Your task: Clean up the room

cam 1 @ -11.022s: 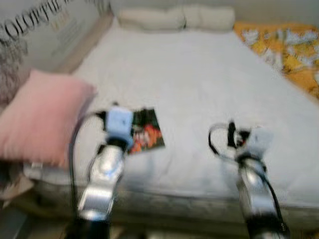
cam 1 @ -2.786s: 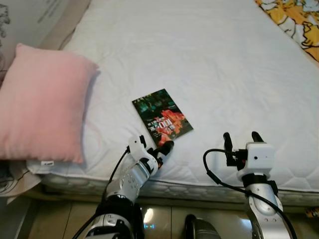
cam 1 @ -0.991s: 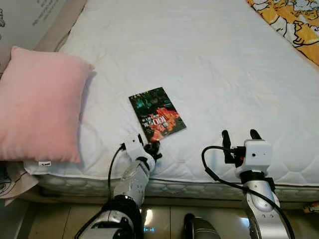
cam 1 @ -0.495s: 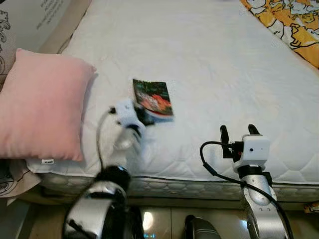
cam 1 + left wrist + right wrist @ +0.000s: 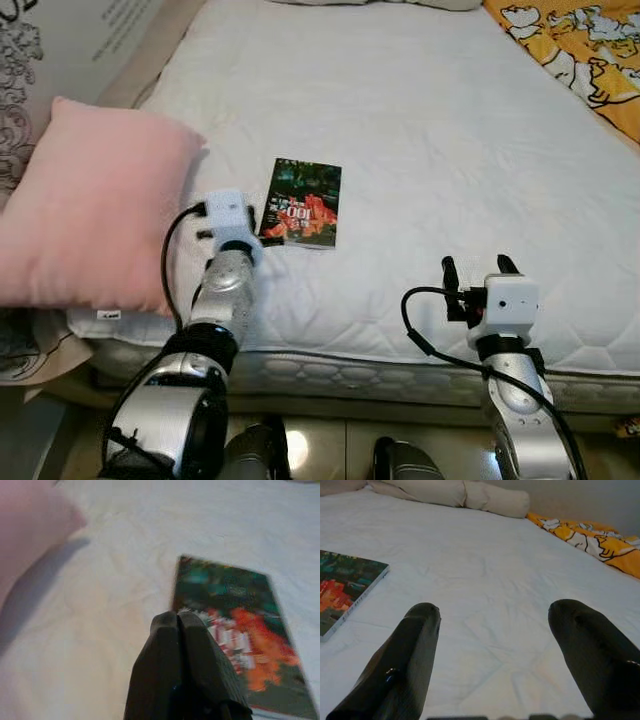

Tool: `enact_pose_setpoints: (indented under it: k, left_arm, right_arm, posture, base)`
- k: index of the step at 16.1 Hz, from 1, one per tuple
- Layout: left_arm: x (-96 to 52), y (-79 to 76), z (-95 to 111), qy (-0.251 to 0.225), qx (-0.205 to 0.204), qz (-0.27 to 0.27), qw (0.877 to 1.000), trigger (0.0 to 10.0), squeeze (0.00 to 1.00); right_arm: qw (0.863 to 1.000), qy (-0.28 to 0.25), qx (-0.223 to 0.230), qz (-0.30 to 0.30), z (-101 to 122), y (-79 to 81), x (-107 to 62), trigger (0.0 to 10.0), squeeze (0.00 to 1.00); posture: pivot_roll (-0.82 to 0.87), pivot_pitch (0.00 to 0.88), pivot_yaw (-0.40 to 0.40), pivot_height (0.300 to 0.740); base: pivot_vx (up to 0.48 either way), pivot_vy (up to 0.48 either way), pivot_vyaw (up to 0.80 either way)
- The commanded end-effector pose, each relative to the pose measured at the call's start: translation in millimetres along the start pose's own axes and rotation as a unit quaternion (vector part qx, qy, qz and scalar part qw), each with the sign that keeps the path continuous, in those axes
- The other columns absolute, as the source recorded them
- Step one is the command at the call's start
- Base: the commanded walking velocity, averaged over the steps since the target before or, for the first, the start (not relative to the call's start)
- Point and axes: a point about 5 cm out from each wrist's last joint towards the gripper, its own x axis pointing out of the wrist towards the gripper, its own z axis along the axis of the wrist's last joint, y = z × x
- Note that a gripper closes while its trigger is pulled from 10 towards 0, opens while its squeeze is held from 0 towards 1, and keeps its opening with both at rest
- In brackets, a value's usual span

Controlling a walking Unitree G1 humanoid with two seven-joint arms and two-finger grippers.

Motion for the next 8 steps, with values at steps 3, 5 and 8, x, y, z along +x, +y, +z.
enact_pose_setpoints:
  k: [3, 5, 8]
  left_arm:
    - [-20.7, -24.1, 11, -0.097, 0.091, -0.092, 0.987, 10.0, 0.00]
    - [-29.8, -13.9, 17, -0.134, 0.122, -0.081, 0.980, 10.0, 0.00]
    - [-31.2, 16.5, 36, -0.158, 0.120, 0.001, 0.980, 10.0, 0.00]
  right_arm:
    - [0.999, -0.021, 0.004, -0.044, 8, -15.6, 8.9, 10.0, 0.00]
    - [0.997, -0.038, -0.008, -0.064, 14, -20.9, 14.2, 10.0, 0.00]
    - [0.995, -0.063, 0.006, -0.074, 25, -19.2, 32.8, 10.0, 0.00]
  posture:
    - [-0.16, 0.102, 0.021, 0.736]
    - [-0.14, 0.092, 0.026, 0.736]
    - [-0.10, 0.050, 0.031, 0.736]
  base:
    - [0.000, 0.000, 0.00]
    - [0.000, 0.000, 0.00]
    - [0.000, -0.157, 0.00]
